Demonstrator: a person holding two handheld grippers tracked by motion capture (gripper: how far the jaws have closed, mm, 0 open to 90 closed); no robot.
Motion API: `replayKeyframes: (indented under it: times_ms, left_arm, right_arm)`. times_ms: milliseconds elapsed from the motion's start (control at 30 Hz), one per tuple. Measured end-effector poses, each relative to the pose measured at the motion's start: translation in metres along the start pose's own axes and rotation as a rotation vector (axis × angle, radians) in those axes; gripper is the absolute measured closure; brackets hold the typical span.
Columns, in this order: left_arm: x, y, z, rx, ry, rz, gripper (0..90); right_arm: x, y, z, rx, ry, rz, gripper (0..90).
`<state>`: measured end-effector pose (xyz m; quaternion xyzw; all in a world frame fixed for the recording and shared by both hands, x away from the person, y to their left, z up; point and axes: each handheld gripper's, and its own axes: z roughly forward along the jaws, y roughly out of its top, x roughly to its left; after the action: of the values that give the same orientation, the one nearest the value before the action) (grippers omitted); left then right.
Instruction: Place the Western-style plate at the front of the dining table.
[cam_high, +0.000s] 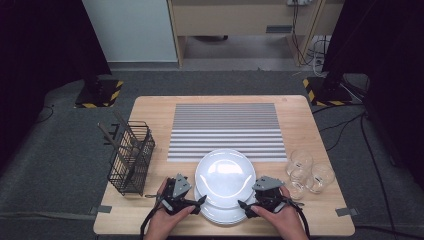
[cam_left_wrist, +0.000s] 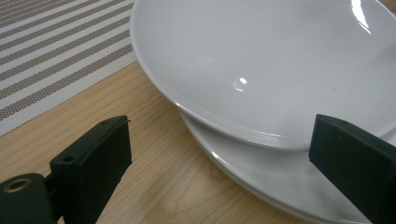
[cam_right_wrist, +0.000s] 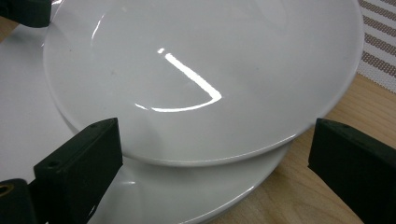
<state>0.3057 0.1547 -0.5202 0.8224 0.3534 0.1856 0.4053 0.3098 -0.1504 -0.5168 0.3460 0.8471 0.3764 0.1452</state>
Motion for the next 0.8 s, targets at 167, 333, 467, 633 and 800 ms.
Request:
replayKeyframes:
  times_ms: [167, 333, 467, 633, 800]
  left_arm:
    - [-0.003, 0.001, 0.001, 0.005, -0.001, 0.018, 5.7]
    - [0.0, 0.002, 0.004, 0.003, 0.013, 0.006, 5.5]
    - [0.002, 0.003, 0.007, 0.002, 0.017, 0.003, 7.7]
    - [0.002, 0.003, 0.008, 0.005, 0.016, 0.004, 8.0]
    - [0.003, 0.004, 0.01, 0.01, 0.012, 0.002, 7.2]
  right_arm:
    - [-0.001, 0.001, 0.001, 0.0, 0.0, 0.007, 2.6]
    - [-0.005, 0.002, 0.004, -0.005, -0.008, 0.012, 3.6]
    - [-0.007, 0.002, 0.004, -0.012, -0.013, 0.018, 4.7]
    - [-0.01, 0.004, 0.006, -0.016, -0.002, 0.04, 3.5]
    - [-0.012, 0.006, 0.009, -0.037, -0.036, 0.047, 6.7]
